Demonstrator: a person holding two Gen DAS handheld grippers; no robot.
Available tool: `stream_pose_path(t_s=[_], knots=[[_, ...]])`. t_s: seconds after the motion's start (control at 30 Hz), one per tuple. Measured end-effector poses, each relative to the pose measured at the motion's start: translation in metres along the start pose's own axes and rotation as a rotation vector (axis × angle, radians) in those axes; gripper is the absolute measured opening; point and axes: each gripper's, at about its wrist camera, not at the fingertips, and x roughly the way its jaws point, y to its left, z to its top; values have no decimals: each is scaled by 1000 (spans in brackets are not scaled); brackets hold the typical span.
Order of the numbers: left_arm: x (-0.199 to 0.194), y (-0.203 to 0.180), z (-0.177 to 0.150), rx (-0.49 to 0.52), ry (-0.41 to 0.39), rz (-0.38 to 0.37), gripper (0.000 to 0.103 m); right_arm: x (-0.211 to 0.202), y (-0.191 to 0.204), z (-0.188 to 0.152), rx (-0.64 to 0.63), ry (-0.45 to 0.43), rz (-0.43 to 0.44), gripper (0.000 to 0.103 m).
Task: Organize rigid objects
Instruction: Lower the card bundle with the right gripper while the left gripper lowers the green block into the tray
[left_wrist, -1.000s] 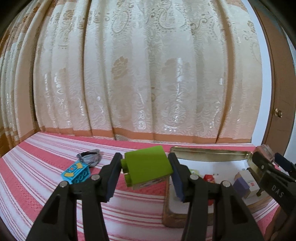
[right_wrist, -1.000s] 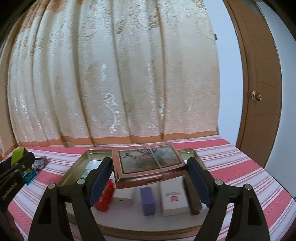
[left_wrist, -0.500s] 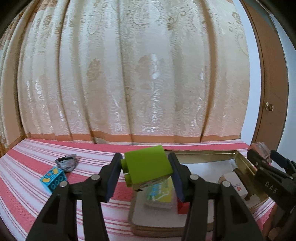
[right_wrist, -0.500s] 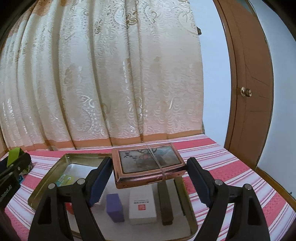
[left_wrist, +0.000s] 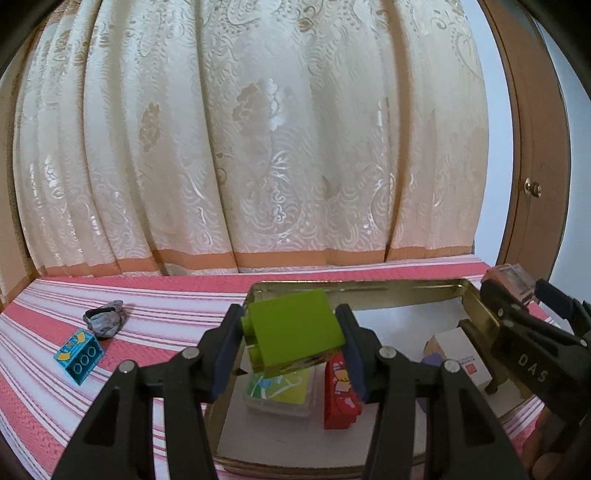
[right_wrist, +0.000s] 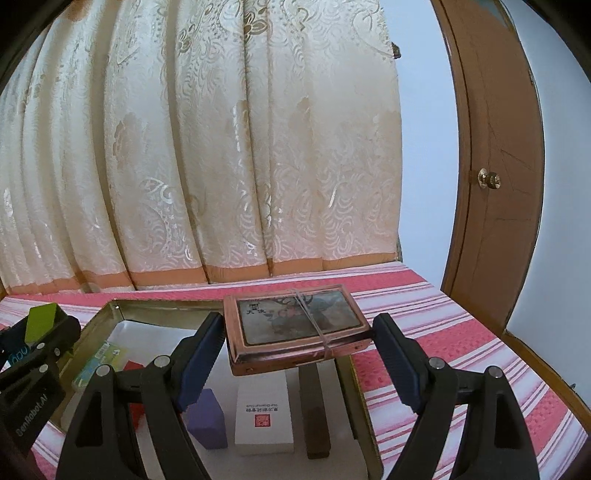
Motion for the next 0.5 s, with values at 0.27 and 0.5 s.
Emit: stream_pose_path(t_s=[0.27,0.5], knots=[[8,-6,-2,15,23,8,51,5,5,-2,-20,21,1,84],[17,-8,-5,24,60,30,51,12,11,-4,-32,48,-1,84]])
